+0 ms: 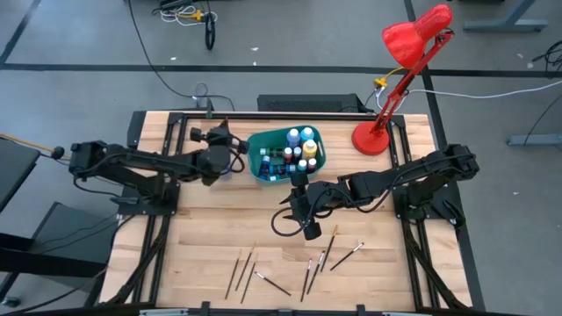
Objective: Pick & Place Paint Supplies
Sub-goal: Put the gold paint brush into the blue cup
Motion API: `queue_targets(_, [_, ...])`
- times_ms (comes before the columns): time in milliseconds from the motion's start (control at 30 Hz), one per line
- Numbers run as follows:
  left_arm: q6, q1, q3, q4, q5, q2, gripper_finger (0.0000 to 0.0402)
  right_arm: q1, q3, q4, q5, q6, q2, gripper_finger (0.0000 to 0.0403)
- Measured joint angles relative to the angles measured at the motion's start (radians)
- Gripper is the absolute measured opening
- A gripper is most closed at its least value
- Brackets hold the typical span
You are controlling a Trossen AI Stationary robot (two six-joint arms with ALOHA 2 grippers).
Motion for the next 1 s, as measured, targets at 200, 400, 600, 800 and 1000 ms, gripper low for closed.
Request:
queue_targets(200, [-0.035, 0.067, 0.000, 0.035, 0.168, 0.050, 0.0008, 0.000, 0.000, 0.001, 0.000, 0.000, 0.000, 0.0192])
queue_targets(400, [0.225, 0.068, -0.001, 0.338, 0.198, 0.078, 0.0006, 0.000, 0.000, -0.008, 0.000, -0.001, 0.000, 0.0192])
queue_targets(600, [0.618, 0.020, -0.001, 0.814, 0.317, 0.046, 0.0006, 0.000, 0.000, -0.026, 0.000, -0.001, 0.000, 0.0192])
queue_targets(800, [0.913, -0.086, -0.001, 1.008, 0.340, -0.042, 0.0006, 0.000, 0.000, -0.032, 0.000, -0.001, 0.000, 0.0192])
queue_targets(1000, [0.776, -0.094, -0.133, 0.990, 0.347, -0.048, 0.0006, 0.000, 0.000, -0.022, 0.000, -0.001, 0.000, 0.0192])
